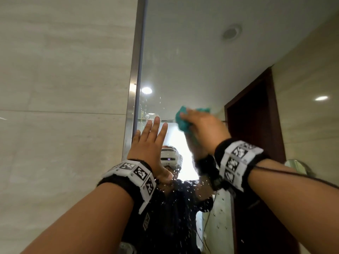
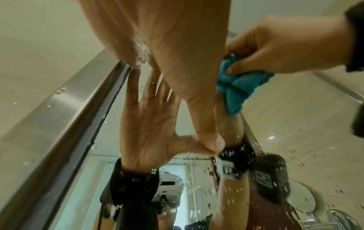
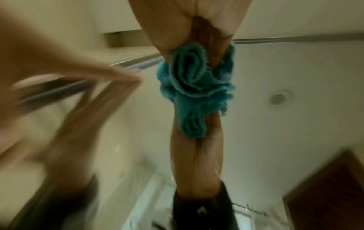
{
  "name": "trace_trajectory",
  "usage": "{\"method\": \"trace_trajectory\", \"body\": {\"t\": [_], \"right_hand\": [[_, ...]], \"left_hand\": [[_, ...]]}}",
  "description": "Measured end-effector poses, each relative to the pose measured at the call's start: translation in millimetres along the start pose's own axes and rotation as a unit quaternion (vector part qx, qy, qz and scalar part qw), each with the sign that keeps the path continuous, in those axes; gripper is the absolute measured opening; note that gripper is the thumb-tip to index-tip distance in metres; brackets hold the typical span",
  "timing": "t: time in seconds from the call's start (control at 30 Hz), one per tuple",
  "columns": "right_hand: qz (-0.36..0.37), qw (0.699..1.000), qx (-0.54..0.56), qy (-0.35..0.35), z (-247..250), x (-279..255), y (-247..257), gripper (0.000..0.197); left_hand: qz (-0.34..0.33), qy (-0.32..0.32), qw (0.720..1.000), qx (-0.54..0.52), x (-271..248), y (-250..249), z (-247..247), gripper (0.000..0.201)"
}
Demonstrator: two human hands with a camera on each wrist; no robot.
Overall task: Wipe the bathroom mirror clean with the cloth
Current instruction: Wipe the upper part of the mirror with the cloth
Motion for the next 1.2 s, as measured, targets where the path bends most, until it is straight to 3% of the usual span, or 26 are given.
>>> {"method": "trace_trajectory", "body": {"t": [0.07,0.13,0.2,0.3,0.43,0.5,0.6,0.77,0.9,0.93,1.03,1.07,1.2], "right_hand": [[-0.070,0.994,-0.012,-0.083,15.4,13.5,-6.8,0.043],[-0.061,0.996,-0.060,-0.029,7.0,8.7,10.7,0.051],[0.001,0.997,-0.064,0.037,-5.3,-9.1,35.2,0.049],[0.050,0.995,-0.064,0.062,-2.1,-11.1,29.5,0.046],[-0.040,0.998,-0.039,-0.022,17.5,12.5,2.0,0.044],[-0.038,0.999,-0.035,-0.012,7.1,5.7,10.9,0.047],[0.023,0.999,-0.026,0.026,-1.7,-10.5,20.5,0.044],[-0.055,0.996,-0.012,-0.072,24.4,2.6,-12.0,0.039],[0.060,0.997,-0.029,0.035,-2.2,-3.8,5.6,0.044],[0.062,0.997,-0.027,0.024,1.0,2.1,-0.2,0.043],[-0.035,0.994,0.015,-0.101,13.6,22.1,-24.9,0.042],[-0.053,0.992,0.015,-0.110,10.9,25.2,-25.8,0.044],[0.037,0.998,-0.029,-0.035,-3.6,23.0,-3.4,0.049]], "left_hand": [[0.001,0.002,1.000,0.001,-0.8,-0.2,0.9,0.144],[0.001,0.004,1.000,0.000,-1.4,-0.4,1.4,0.143],[0.001,-0.001,1.000,0.005,-0.9,-0.4,1.5,0.143],[0.002,0.003,1.000,0.006,-1.3,-0.6,2.4,0.143],[0.001,0.004,1.000,-0.005,-3.1,-0.5,3.3,0.142],[0.000,0.003,1.000,-0.006,-3.5,-0.6,3.3,0.142],[0.002,0.007,1.000,-0.005,-3.0,-0.4,3.2,0.142],[-0.002,0.010,1.000,-0.010,-2.5,-0.6,3.1,0.142],[0.001,-0.001,1.000,-0.010,-1.8,0.6,1.5,0.143],[0.000,0.002,1.000,-0.010,-2.4,0.7,1.9,0.142],[0.003,0.006,1.000,-0.008,-2.3,0.6,2.1,0.142],[0.004,0.006,1.000,-0.006,-2.1,0.1,2.3,0.141],[0.008,0.007,1.000,-0.001,-3.4,-1.0,3.1,0.141]]}}
Point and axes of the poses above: each hand's wrist, its own x-axis towards the middle knuckle, its own z-axis out of the back of the hand, y = z × x, the point moved 4 cm from there along x, towards the middle knuckle, and after that the axes turned 9 degrees about z, right-handed, at the moved point
